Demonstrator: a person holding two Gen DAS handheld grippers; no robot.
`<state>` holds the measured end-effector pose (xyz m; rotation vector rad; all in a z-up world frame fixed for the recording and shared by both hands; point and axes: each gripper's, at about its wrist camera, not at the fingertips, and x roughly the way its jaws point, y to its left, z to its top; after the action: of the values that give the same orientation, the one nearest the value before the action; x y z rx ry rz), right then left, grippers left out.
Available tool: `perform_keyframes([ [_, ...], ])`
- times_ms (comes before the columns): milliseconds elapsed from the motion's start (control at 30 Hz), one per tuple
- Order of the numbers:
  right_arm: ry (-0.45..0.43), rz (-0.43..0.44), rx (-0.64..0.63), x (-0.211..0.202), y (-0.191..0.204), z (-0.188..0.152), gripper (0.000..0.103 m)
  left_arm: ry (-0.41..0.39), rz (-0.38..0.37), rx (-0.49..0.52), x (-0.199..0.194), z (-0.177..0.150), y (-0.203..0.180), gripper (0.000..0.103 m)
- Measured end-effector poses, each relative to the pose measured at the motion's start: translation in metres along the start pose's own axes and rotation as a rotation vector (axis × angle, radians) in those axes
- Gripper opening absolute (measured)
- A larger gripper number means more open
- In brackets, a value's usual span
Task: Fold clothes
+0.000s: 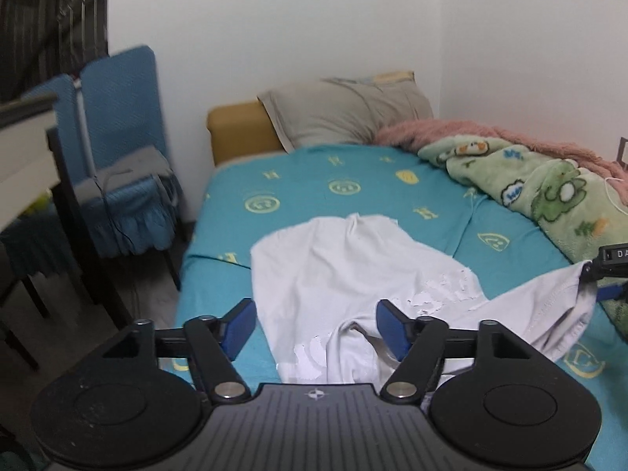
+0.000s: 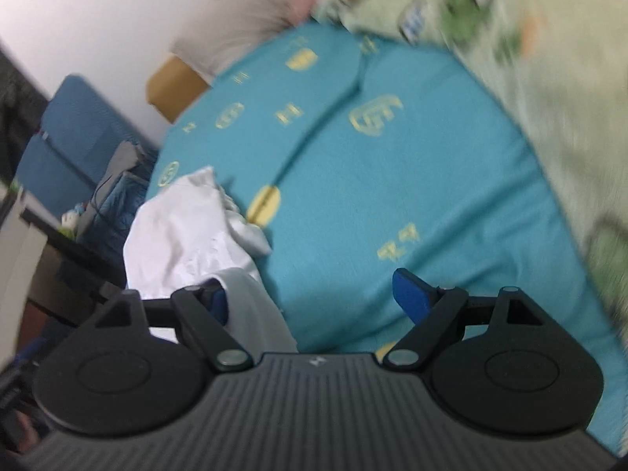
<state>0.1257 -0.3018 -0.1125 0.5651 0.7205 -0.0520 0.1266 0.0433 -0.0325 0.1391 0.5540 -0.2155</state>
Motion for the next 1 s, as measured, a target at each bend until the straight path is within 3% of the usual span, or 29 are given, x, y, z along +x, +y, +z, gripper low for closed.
perform_keyframes([
  [67,-0.023,-0.015,-0.06,-0.011,0.006,-0.002,0.084,-0.017,0.005,-0.004,-0.009,-0.003,-0.003,0.073],
  [167,0.03,-0.023,-0.04,-0.018,0.0,-0.004,0.084,-0.03,-0.033,0.068,-0.007,-0.006,-0.017,0.073],
  [300,0.15,0.005,0.167,-0.015,-0.033,-0.014,0.084,-0.006,-0.103,0.236,0.007,-0.026,-0.056,0.072],
  [400,0.186,-0.008,0.303,-0.014,-0.051,-0.02,0.085,-0.021,-0.154,0.415,0.016,-0.046,-0.094,0.067],
  [533,0.212,0.041,0.424,-0.013,-0.065,-0.028,0.084,-0.012,-0.131,0.555,0.042,-0.066,-0.123,0.053],
  [633,0.201,0.059,0.41,-0.017,-0.063,-0.028,0.086,-0.023,-0.006,0.578,0.066,-0.074,-0.125,0.045],
  [733,0.136,0.1,0.374,-0.026,-0.059,-0.021,0.085,-0.007,0.034,0.518,0.079,-0.071,-0.115,0.014],
  [900,-0.019,0.105,0.154,-0.047,-0.031,-0.009,0.086,-0.081,-0.005,0.362,0.059,-0.047,-0.094,0.008],
  [1000,-0.043,0.172,-0.066,-0.051,0.006,-0.013,0.085,-0.133,-0.054,0.267,0.035,-0.03,-0.086,0.008],
])
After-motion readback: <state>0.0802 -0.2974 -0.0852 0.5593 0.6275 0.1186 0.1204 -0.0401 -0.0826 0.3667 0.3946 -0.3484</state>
